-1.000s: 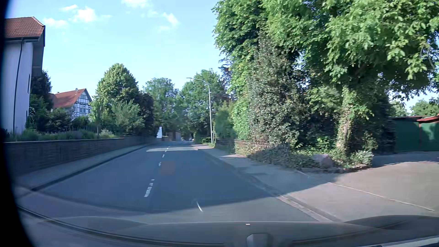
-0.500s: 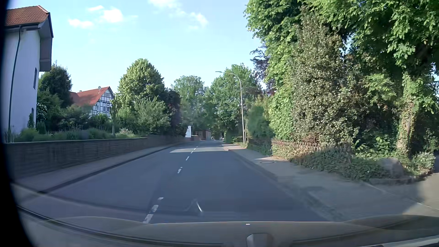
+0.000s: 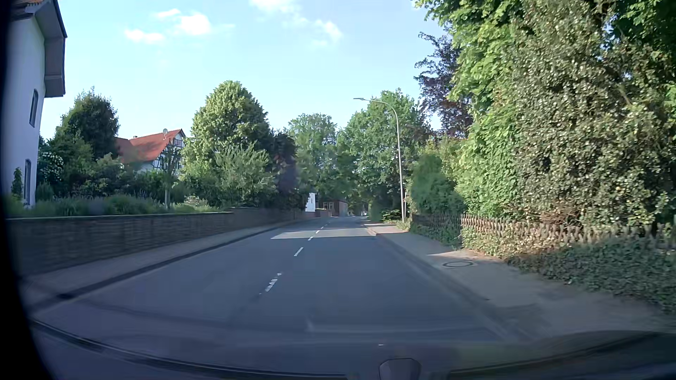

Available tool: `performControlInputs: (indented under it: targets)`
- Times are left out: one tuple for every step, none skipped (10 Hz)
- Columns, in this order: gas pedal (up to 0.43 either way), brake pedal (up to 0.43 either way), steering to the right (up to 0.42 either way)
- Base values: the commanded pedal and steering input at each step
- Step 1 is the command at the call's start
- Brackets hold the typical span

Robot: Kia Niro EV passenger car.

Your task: Follow the waypoints while adhering to traffic rules and regulations

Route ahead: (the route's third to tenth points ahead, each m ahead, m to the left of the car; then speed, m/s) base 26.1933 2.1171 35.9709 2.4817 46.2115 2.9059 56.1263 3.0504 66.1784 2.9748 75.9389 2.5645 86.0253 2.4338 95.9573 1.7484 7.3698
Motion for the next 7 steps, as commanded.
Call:
performControlInputs:
  targets:
    - [0.398, 0.006, -0.051]
    - [0.390, 0.006, -0.050]
    - [0.390, 0.006, -0.050]
    - [0.390, 0.006, -0.046]
    - [0.378, 0.006, -0.039]
    - [0.358, 0.006, -0.030]
    - [0.350, 0.006, -0.019]
